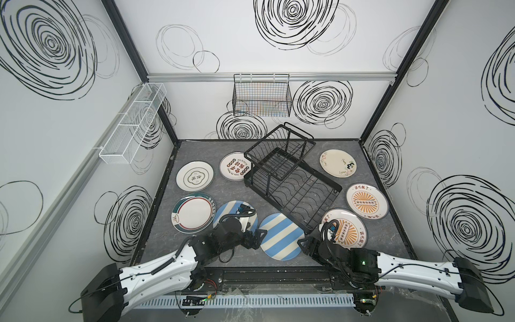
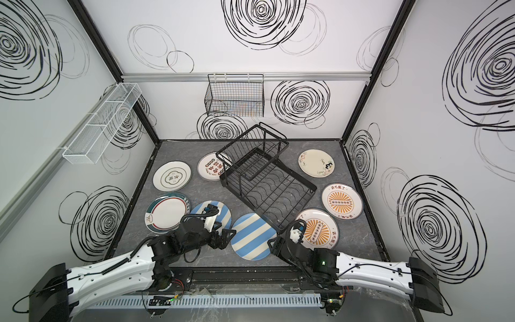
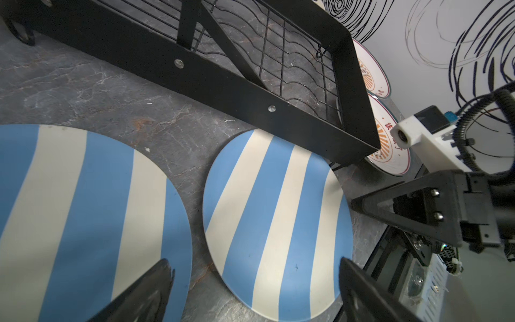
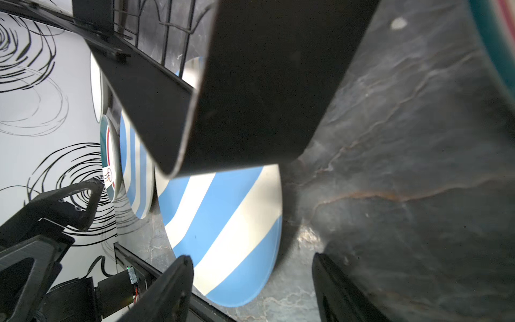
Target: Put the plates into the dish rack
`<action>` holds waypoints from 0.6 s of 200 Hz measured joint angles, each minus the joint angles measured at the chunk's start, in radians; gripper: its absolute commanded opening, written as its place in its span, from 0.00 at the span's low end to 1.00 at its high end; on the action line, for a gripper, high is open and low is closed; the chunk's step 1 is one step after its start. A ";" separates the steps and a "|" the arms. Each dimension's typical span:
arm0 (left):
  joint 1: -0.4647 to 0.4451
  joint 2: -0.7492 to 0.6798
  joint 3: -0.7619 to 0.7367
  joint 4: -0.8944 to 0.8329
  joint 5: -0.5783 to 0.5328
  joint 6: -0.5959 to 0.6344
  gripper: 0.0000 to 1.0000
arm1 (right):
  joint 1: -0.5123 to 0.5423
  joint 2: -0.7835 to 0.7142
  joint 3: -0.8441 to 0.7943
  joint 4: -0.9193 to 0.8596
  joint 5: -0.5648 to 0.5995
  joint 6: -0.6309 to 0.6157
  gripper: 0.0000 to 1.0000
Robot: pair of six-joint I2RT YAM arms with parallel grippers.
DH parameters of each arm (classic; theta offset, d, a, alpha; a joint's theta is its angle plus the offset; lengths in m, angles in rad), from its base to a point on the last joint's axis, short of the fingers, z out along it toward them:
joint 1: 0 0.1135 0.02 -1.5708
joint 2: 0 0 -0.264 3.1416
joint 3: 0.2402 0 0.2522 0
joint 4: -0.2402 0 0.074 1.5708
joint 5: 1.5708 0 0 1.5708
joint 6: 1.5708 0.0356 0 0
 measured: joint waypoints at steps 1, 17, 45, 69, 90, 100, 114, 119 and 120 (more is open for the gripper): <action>0.000 0.001 0.000 0.002 0.001 0.001 0.96 | 0.000 0.002 0.000 0.000 0.000 0.000 0.71; 0.000 0.011 -0.004 0.020 0.010 0.005 0.96 | 0.000 0.019 0.000 0.020 -0.005 -0.001 0.71; 0.000 0.047 -0.015 0.053 0.026 0.014 0.96 | 0.000 0.029 -0.011 0.058 -0.013 0.000 0.68; 0.000 0.092 -0.032 0.088 0.050 0.019 0.96 | -0.001 0.029 -0.030 0.096 -0.016 0.005 0.65; 0.000 0.131 -0.040 0.114 0.071 0.023 0.96 | -0.002 0.024 -0.047 0.128 -0.019 0.011 0.63; 0.000 0.150 -0.041 0.130 0.081 0.026 0.96 | -0.003 0.022 -0.055 0.142 -0.020 0.016 0.62; -0.001 0.179 -0.041 0.152 0.091 0.032 0.96 | -0.004 0.011 -0.069 0.161 -0.021 0.030 0.59; -0.002 0.188 -0.041 0.158 0.093 0.034 0.96 | -0.004 0.005 -0.075 0.166 -0.022 0.036 0.58; -0.002 0.189 -0.041 0.159 0.094 0.034 0.96 | -0.005 0.005 -0.076 0.167 -0.023 0.037 0.58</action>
